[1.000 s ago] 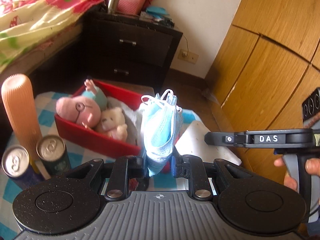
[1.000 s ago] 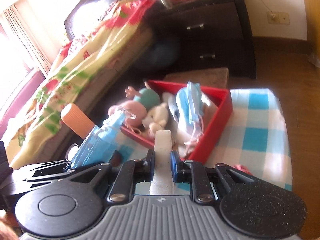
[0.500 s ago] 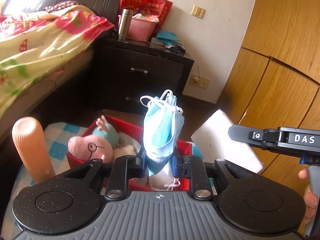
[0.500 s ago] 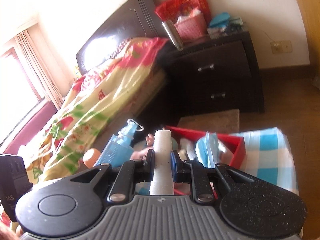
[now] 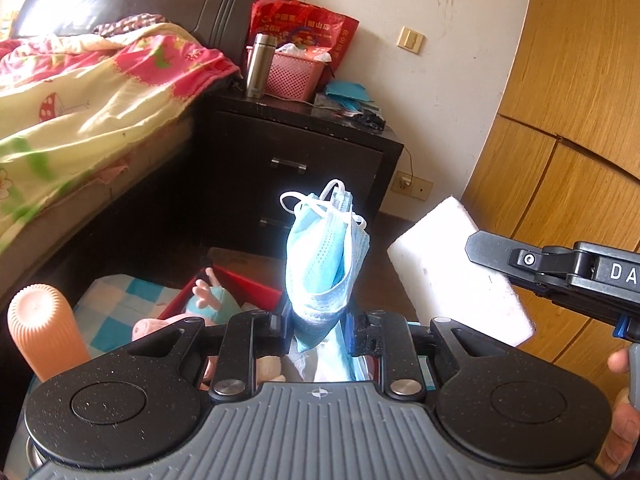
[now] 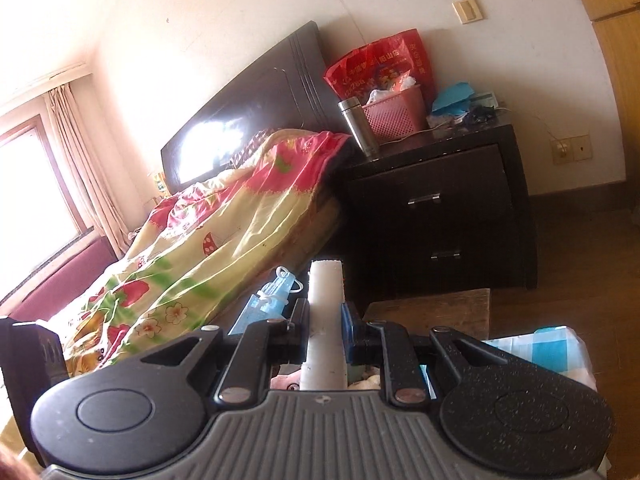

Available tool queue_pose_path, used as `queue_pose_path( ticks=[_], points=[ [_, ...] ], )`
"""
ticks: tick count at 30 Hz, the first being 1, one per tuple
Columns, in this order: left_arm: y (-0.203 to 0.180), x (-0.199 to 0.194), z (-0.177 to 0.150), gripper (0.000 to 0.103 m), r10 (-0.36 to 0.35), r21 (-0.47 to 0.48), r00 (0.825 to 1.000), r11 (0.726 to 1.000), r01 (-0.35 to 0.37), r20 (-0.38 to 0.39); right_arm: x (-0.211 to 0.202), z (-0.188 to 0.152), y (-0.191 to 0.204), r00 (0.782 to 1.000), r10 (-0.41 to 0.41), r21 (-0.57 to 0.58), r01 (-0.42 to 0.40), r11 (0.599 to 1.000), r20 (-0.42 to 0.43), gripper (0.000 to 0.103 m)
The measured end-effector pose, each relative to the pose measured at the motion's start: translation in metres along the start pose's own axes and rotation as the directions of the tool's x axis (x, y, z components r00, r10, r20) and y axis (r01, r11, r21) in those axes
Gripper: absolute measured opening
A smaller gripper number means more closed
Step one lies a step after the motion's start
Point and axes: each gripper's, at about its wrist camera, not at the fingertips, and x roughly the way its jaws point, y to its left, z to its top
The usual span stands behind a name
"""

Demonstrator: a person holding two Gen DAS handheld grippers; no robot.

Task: Organize soft objects
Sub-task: 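Carry the mask and white block into the red box and open both tools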

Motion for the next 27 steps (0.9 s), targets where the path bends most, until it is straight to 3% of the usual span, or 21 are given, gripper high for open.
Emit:
queue_pose_path(
  ticks=[9,18,23,27],
  points=[
    [0.007,0.044,0.0,0.025,0.064,0.017,0.997,0.998,-0.063,-0.035,0.043,-0.006,-0.026,0.999,-0.033,0.038,0.033,0.999,-0.005,0.0],
    [0.016,0.082,-0.01,0.029,0.114,0.039,0.989,0.993,-0.111,-0.097,0.097,-0.034,-0.055,0.993,-0.075,0.06,0.081,0.995,-0.097,0.0],
    [0.017,0.089,-0.016,0.047,0.143,0.063,0.983,0.989,-0.137,-0.113,0.11,-0.044,-0.058,0.988,-0.089,0.047,0.095,0.994,-0.13,0.0],
    [0.015,0.085,-0.018,0.054,0.148,0.066,0.982,0.988,-0.14,-0.121,0.11,-0.045,-0.06,0.985,-0.096,0.051,0.104,0.993,-0.141,0.008]
  ],
)
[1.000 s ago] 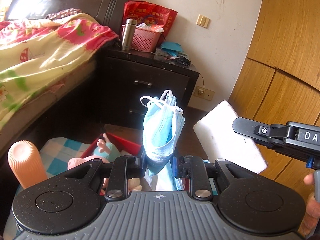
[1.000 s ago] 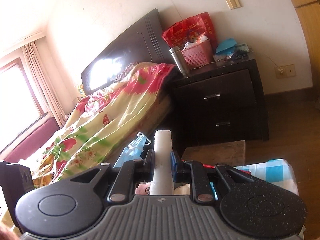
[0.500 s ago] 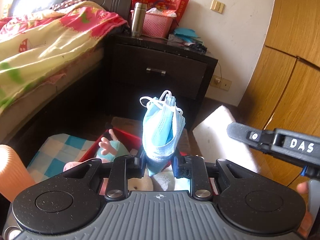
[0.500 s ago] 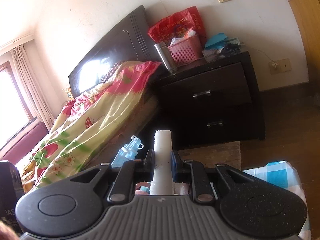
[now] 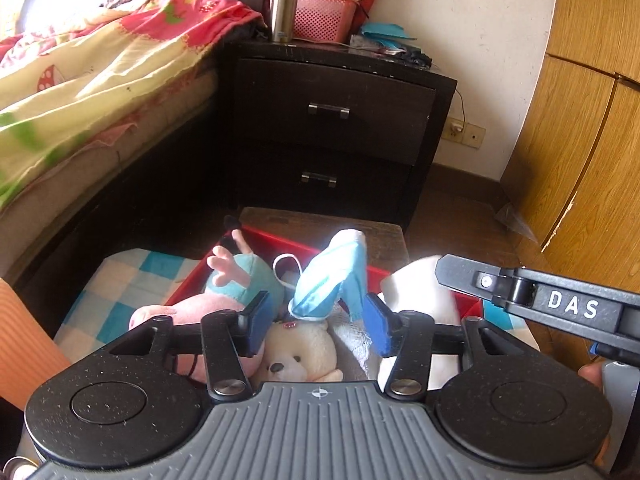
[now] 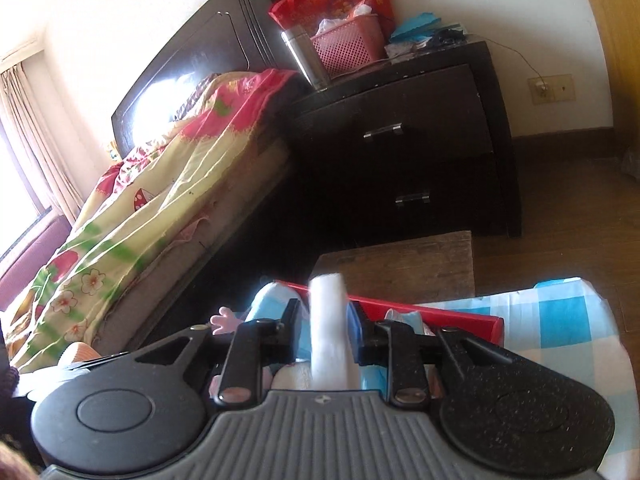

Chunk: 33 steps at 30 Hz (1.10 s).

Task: Organize soft objects
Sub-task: 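Carry the mask and white block into the red box and open both tools, then grasp the striped knit sock with the left tool while the right tool grasps the pink knit hat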

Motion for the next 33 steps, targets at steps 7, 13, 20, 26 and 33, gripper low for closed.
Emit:
queue_pose_path(
  ticks=[7,13,20,26,33],
  points=[
    [-0.005,-0.012,-0.009,0.065,-0.005,0.021,1.0,1.0,0.005,-0.03,-0.018,0.006,-0.001,1.0,-0.016,0.006,0.016,1.0,0.019,0.018],
    [-0.011,-0.016,-0.046,0.067,-0.023,0.038,0.99,0.999,0.029,-0.137,-0.043,0.01,0.0,1.0,-0.012,0.047,0.011,0.999,0.027,0.019],
    [-0.014,-0.007,-0.081,0.068,-0.025,0.029,0.969,0.999,0.033,-0.246,-0.072,0.007,0.011,0.999,-0.027,0.002,0.027,1.0,0.024,0.023],
    [-0.021,0.018,-0.105,0.071,-0.008,0.047,0.948,0.999,0.025,-0.317,-0.089,-0.002,0.014,0.999,-0.046,-0.043,0.046,0.998,0.0,0.025],
    [-0.02,0.027,-0.117,0.068,0.025,0.057,0.937,0.998,-0.005,-0.35,-0.097,-0.018,-0.005,0.991,-0.113,-0.065,0.108,0.992,-0.073,0.026]
  ],
)
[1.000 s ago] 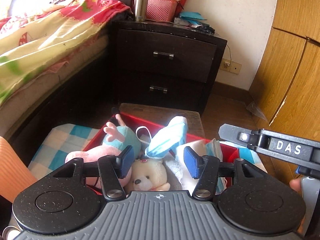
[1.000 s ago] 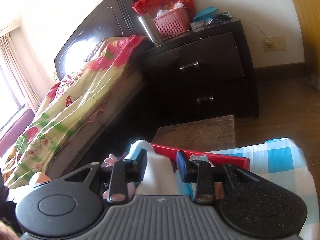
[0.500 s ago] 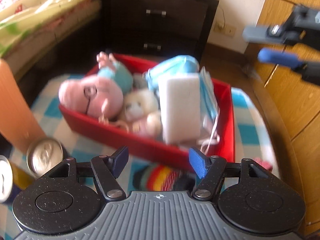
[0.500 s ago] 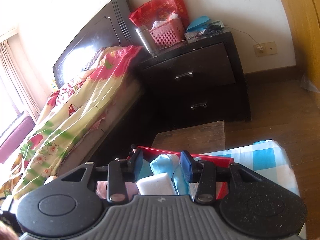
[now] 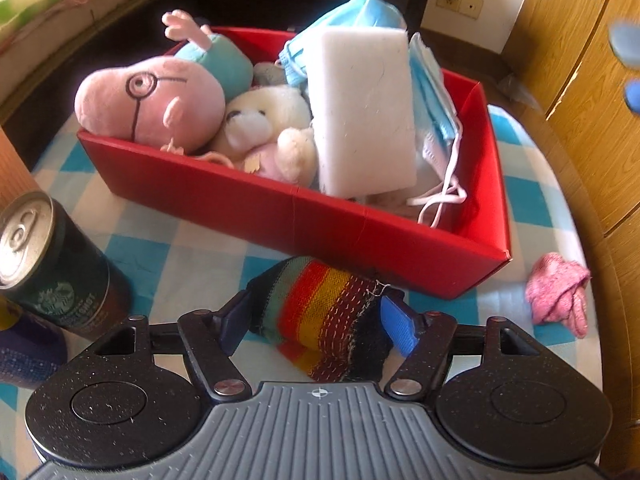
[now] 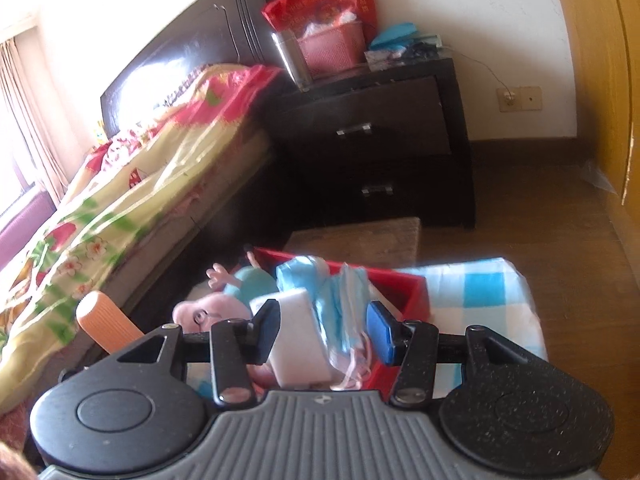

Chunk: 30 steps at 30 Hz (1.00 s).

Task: Organize soft objects
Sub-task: 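Grasp the striped knit sock with the left tool while the right tool grasps the pink knit hat, then lift and carry the sock and hat over the red box with both tools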

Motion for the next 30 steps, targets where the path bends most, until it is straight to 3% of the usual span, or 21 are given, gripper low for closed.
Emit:
queue_pose_path(
  ticks=[6,11,14,24,30],
  points=[
    [-0.004,0.005,-0.012,0.056,0.046,0.038,0.999,0.998,-0.045,-0.026,0.013,-0.025,-0.022,0.985,-0.106,-0.059,0.099,0.993,-0.136,0.033],
    [0.002,-0.003,-0.021,0.029,0.041,0.031,0.999,0.999,-0.04,-0.032,0.039,-0.048,-0.046,0.945,-0.191,-0.071,0.179,0.981,-0.264,0.034],
    [0.006,-0.006,-0.025,0.02,0.027,0.026,0.999,0.999,-0.026,-0.041,0.05,-0.059,-0.053,0.927,-0.191,-0.061,0.181,0.982,-0.324,0.034],
    [0.012,-0.031,-0.044,0.013,-0.033,0.015,0.998,0.999,0.034,-0.058,0.069,-0.081,-0.06,0.876,-0.251,-0.073,0.243,0.967,-0.412,0.035],
    [0.014,-0.043,-0.051,0.013,-0.047,0.015,0.997,0.999,0.048,-0.055,0.067,-0.087,-0.043,0.874,-0.272,-0.15,0.23,0.962,-0.404,0.021]
  ],
)
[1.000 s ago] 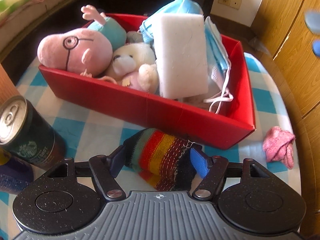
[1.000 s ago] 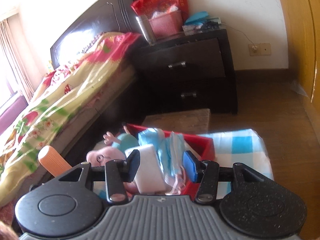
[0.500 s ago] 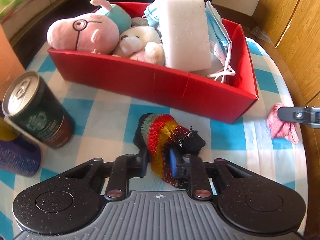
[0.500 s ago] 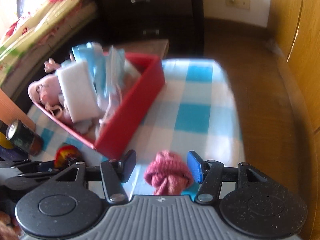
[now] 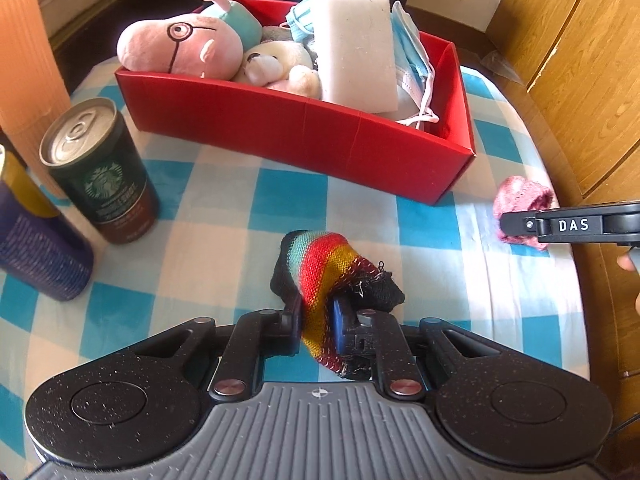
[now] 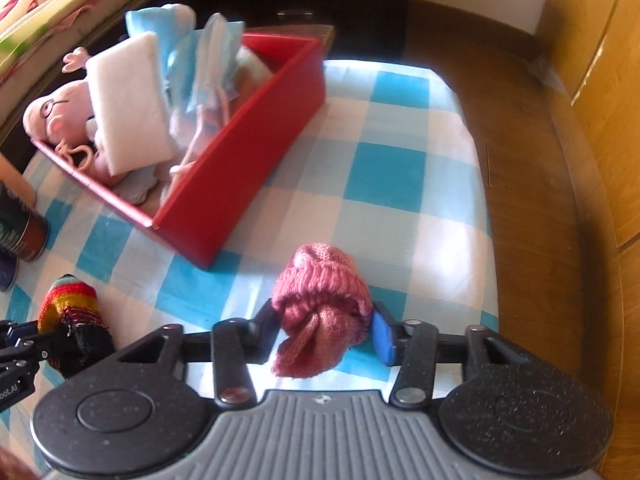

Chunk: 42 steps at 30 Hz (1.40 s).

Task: Organize soft objects
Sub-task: 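Lift and carry the sock and hat over the red box with both tools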

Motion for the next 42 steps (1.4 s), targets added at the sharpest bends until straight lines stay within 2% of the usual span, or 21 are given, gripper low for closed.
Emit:
queue_pose_path(
  ticks=[5,9,13,20,24,29,38,42],
  points=[
    [0.002,-0.014,-0.004,0.013,-0.014,-0.012,1.0,1.0,0.014,0.028,-0.011,-0.01,0.012,0.999,0.046,-0.009,-0.046,0.999,0.002,0.018],
    [0.006,-0.036,0.0,0.013,-0.039,-0.034,0.996,0.999,0.042,0.084,-0.034,-0.017,0.025,0.992,0.114,-0.01,-0.114,0.993,0.047,0.018],
    [0.008,-0.068,0.008,0.013,-0.053,-0.042,0.984,0.997,0.061,0.172,-0.066,-0.021,0.041,0.977,0.173,-0.039,-0.169,0.985,0.122,0.018],
    [0.013,-0.113,0.014,0.013,-0.068,-0.058,0.956,0.994,0.088,0.285,-0.115,-0.028,0.064,0.938,0.261,-0.088,-0.247,0.965,0.228,0.018],
    [0.014,-0.133,0.012,0.013,-0.056,-0.048,0.936,0.996,0.078,0.348,-0.14,-0.035,0.074,0.921,0.261,-0.128,-0.233,0.964,0.29,0.018],
    [0.016,-0.154,0.011,0.013,-0.071,-0.051,0.911,0.994,0.099,0.406,-0.166,-0.041,0.083,0.893,0.27,-0.159,-0.227,0.961,0.359,0.018],
    [0.012,-0.18,0.017,0.014,-0.062,-0.047,0.864,0.994,0.099,0.499,-0.194,-0.043,0.092,0.851,0.202,-0.186,-0.125,0.974,0.485,0.018],
    [0.012,-0.185,0.021,0.014,-0.063,-0.056,0.849,0.993,0.108,0.524,-0.2,-0.04,0.093,0.836,0.191,-0.186,-0.109,0.976,0.514,0.018]
  ],
)
